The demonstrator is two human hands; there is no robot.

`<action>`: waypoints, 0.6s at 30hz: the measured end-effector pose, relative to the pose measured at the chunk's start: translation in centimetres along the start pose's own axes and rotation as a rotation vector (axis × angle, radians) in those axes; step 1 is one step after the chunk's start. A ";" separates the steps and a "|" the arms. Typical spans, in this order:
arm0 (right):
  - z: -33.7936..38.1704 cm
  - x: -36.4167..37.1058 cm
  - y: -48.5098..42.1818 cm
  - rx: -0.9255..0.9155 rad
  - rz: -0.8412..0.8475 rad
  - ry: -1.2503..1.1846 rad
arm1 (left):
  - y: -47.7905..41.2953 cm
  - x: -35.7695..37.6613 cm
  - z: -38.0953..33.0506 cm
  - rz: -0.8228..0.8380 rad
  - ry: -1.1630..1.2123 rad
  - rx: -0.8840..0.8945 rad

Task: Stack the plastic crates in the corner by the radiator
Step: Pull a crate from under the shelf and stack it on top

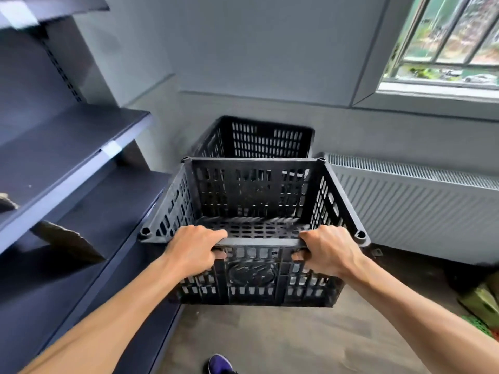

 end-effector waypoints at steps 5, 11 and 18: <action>-0.5 -3.8 2.2 0.024 -0.080 0.020 | 0.4 -4.0 -1.5 -0.114 -0.050 0.056; -1.4 -8.1 3.5 0.058 -0.173 0.062 | -0.3 -8.0 -2.2 -0.219 -0.067 0.088; -1.7 -12.2 2.3 0.076 -0.277 0.106 | -2.6 -12.1 -0.5 -0.371 -0.096 0.138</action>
Point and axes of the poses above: each hand's wrist, its own y-axis away from the middle knuckle, its own x-axis out of the palm, z = x × y, the point moved 5 cm from there along -y, towards the middle knuckle, and after that the axes turned 2 degrees about -x, right-handed, at the moved point
